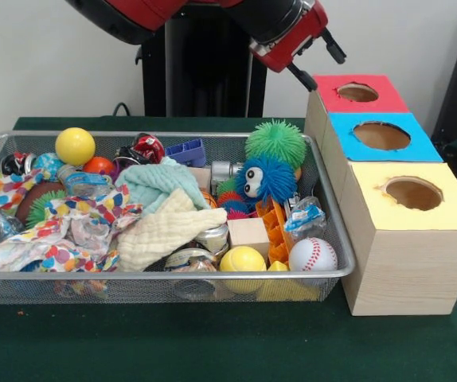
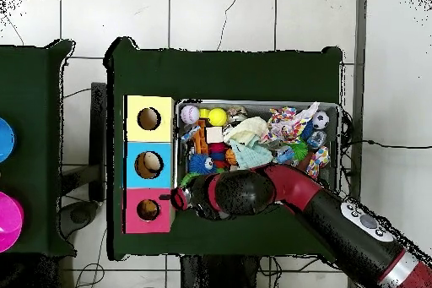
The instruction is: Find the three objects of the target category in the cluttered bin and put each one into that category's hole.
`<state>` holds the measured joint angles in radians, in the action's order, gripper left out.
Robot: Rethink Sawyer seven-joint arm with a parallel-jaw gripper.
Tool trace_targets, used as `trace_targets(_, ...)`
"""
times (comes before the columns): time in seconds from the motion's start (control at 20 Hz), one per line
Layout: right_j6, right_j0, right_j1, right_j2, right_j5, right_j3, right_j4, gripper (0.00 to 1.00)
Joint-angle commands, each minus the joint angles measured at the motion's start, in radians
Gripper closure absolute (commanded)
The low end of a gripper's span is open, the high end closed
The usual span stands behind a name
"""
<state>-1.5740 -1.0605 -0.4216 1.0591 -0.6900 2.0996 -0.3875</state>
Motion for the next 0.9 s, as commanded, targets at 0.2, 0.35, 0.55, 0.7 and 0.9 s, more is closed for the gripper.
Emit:
trace_targets(0.2,0.091,0.061,-0.054,-0.087,-0.010,-0.133,-0.146,0.00)
trace_targets(0.35,-0.005,0.098,-0.117,-0.153,0.082,-0.151,-0.227,0.00)
trace_targets(0.55,-0.132,0.145,-0.210,-0.224,0.162,-0.147,-0.278,0.00)
trace_targets(0.7,-0.225,0.196,-0.278,-0.299,0.229,-0.146,-0.302,0.00)
trace_targets(0.9,-0.223,0.223,-0.296,-0.343,0.298,-0.136,-0.272,0.00)
